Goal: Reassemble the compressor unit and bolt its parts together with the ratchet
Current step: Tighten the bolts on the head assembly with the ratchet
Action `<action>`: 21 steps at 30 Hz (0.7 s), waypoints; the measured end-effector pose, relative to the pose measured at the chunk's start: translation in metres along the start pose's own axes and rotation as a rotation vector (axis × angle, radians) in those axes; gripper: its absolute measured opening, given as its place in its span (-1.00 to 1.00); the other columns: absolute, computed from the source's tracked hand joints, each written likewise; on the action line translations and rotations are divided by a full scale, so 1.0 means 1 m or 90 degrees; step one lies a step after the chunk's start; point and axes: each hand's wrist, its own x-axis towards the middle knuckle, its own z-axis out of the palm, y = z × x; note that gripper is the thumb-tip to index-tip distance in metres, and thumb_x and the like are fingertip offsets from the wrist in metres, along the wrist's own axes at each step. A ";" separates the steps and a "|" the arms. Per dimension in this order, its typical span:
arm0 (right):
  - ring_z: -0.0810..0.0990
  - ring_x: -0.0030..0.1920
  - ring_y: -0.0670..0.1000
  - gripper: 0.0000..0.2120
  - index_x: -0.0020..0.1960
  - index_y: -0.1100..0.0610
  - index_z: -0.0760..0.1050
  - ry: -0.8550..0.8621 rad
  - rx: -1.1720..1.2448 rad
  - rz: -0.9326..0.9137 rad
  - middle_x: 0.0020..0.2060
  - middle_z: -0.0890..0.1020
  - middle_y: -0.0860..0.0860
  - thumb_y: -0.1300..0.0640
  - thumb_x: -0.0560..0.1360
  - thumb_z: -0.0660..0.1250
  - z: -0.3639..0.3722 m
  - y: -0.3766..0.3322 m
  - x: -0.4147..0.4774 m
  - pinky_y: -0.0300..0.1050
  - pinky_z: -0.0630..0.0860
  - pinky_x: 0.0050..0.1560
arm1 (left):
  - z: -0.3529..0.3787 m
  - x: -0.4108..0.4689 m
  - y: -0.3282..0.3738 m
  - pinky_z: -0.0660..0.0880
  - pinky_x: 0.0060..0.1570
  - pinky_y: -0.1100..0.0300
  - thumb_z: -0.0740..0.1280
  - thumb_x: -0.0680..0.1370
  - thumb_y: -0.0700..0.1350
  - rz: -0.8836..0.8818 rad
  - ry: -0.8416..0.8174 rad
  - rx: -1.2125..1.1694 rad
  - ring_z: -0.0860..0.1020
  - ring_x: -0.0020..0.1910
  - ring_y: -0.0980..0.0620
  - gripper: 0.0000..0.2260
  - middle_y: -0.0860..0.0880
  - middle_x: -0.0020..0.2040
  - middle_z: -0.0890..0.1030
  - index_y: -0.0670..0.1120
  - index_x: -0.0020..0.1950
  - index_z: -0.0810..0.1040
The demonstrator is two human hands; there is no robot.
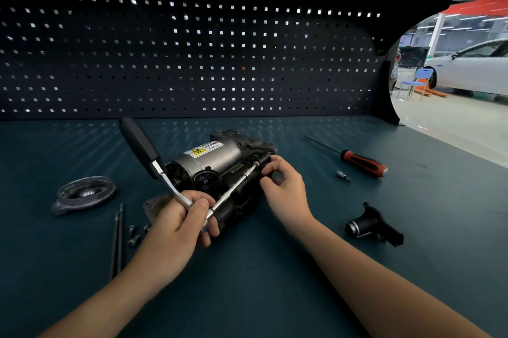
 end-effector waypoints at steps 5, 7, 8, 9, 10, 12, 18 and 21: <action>0.42 -0.29 0.01 -0.72 -0.32 0.06 0.37 -0.001 0.037 0.020 -0.22 0.52 -0.43 0.41 0.41 0.24 -0.002 -0.001 0.001 -0.35 0.38 -0.30 | -0.001 0.001 -0.001 0.41 -0.39 0.37 0.10 0.61 -0.22 -0.008 -0.001 -0.012 0.46 -0.50 0.16 -0.81 0.00 -0.41 0.59 -0.15 -0.09 0.48; 0.42 -0.32 -0.10 -0.72 -0.32 0.07 0.36 0.006 0.056 0.030 -0.18 0.54 -0.34 0.41 0.41 0.24 -0.003 0.000 0.003 -0.31 0.39 -0.28 | -0.001 0.001 -0.001 0.41 -0.39 0.38 0.10 0.61 -0.22 -0.014 -0.003 -0.016 0.46 -0.49 0.16 -0.81 0.00 -0.41 0.60 -0.14 -0.10 0.48; 0.43 -0.31 -0.13 -0.71 -0.32 0.07 0.36 0.011 0.061 0.031 -0.15 0.54 -0.28 0.42 0.41 0.24 -0.003 0.000 0.003 -0.32 0.40 -0.28 | -0.001 0.001 -0.002 0.42 -0.39 0.38 0.10 0.61 -0.22 -0.014 -0.005 -0.014 0.47 -0.49 0.16 -0.81 0.00 -0.41 0.60 -0.14 -0.10 0.48; 0.44 -0.30 -0.15 -0.71 -0.33 0.07 0.36 0.016 0.064 0.029 -0.13 0.53 -0.23 0.42 0.41 0.24 -0.004 0.000 0.004 -0.33 0.40 -0.27 | -0.002 0.000 -0.002 0.42 -0.39 0.38 0.10 0.61 -0.22 -0.013 -0.007 -0.012 0.47 -0.49 0.16 -0.81 0.00 -0.40 0.60 -0.13 -0.09 0.48; 0.46 -0.28 -0.17 -0.70 -0.33 0.06 0.36 0.022 0.065 0.027 -0.13 0.54 -0.21 0.42 0.41 0.25 -0.003 0.000 0.005 -0.34 0.42 -0.26 | -0.002 0.000 -0.001 0.42 -0.38 0.38 0.10 0.61 -0.21 -0.013 -0.007 -0.011 0.47 -0.49 0.16 -0.81 0.00 -0.40 0.60 -0.13 -0.09 0.49; 0.50 -0.21 -0.19 -0.69 -0.33 0.05 0.37 0.031 0.071 0.024 -0.15 0.54 -0.19 0.42 0.42 0.27 -0.002 0.001 0.006 -0.31 0.44 -0.17 | -0.002 0.000 -0.001 0.42 -0.38 0.38 0.10 0.61 -0.22 -0.014 -0.006 -0.018 0.47 -0.49 0.16 -0.81 0.00 -0.41 0.60 -0.14 -0.09 0.48; 0.53 -0.13 -0.12 -0.69 -0.32 0.06 0.38 0.056 0.101 0.032 -0.18 0.55 -0.15 0.41 0.43 0.31 -0.002 0.003 0.012 -0.25 0.44 -0.06 | 0.000 0.000 0.002 0.42 -0.40 0.36 0.09 0.61 -0.23 -0.016 -0.004 -0.041 0.46 -0.50 0.16 -0.80 -0.01 -0.42 0.59 -0.16 -0.09 0.48; 0.53 -0.13 -0.09 -0.68 -0.33 0.06 0.37 0.069 0.106 0.034 -0.19 0.57 -0.12 0.41 0.42 0.33 -0.002 0.004 0.014 -0.26 0.45 -0.06 | 0.000 0.000 0.001 0.42 -0.39 0.36 0.09 0.61 -0.23 -0.012 -0.006 -0.042 0.46 -0.49 0.16 -0.80 -0.01 -0.42 0.59 -0.16 -0.10 0.48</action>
